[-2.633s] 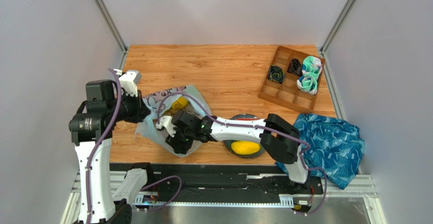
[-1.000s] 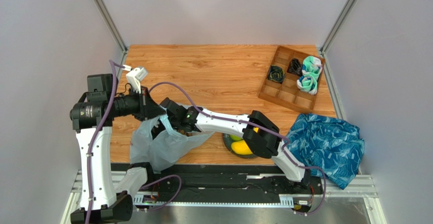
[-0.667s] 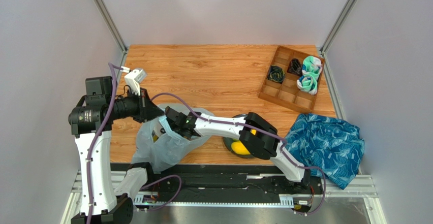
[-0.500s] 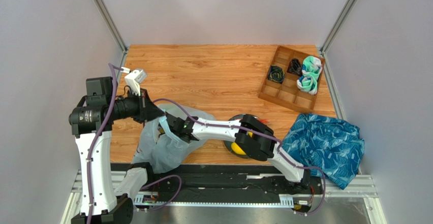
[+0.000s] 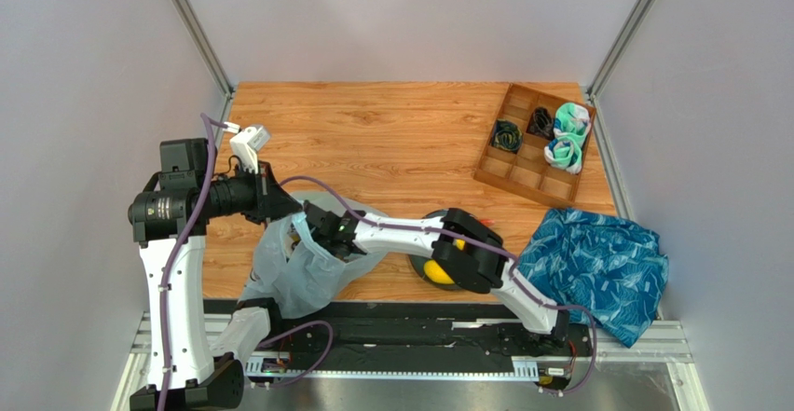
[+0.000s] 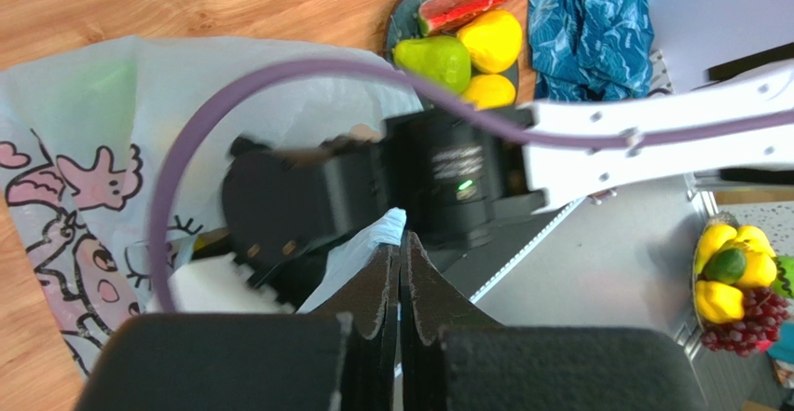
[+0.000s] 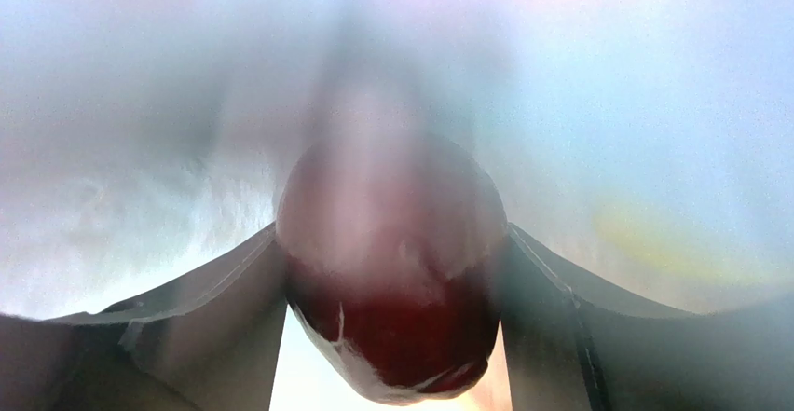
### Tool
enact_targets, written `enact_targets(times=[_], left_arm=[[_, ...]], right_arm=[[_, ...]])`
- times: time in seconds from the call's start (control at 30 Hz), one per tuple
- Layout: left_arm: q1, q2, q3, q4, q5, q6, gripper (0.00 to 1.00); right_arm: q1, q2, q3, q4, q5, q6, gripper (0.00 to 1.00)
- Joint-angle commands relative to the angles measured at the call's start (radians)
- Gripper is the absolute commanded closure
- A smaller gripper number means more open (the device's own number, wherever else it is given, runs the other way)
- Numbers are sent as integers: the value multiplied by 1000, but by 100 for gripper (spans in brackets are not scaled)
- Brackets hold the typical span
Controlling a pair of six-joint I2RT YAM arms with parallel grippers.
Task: Take the fake fruits out of the plastic bag
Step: Take out the fake fruit from the plastic bag, then place the fake fruit on the plate.
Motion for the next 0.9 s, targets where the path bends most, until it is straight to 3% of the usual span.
enact_targets(times=[0.0,0.3,0.53,0.67,0.87], left_arm=[[4,12,41,44,-17,31,100],[4,64,44,274,-16,-18,100],[2,197,101,337,53,-65,100],[2,183,78,397,40,-102,100],[2,160,50,408,20,-101,100]], right_arm=[[-114,-278,-93,-31,-8,-69,66],[-329,-544,-157,-166,-14,-76,69],[-455,-718,-162,-416,20,-246,69],[-464,-875,-329,-531,92,-407,69],[-475,-1084,-646,-560,195,-504,68]])
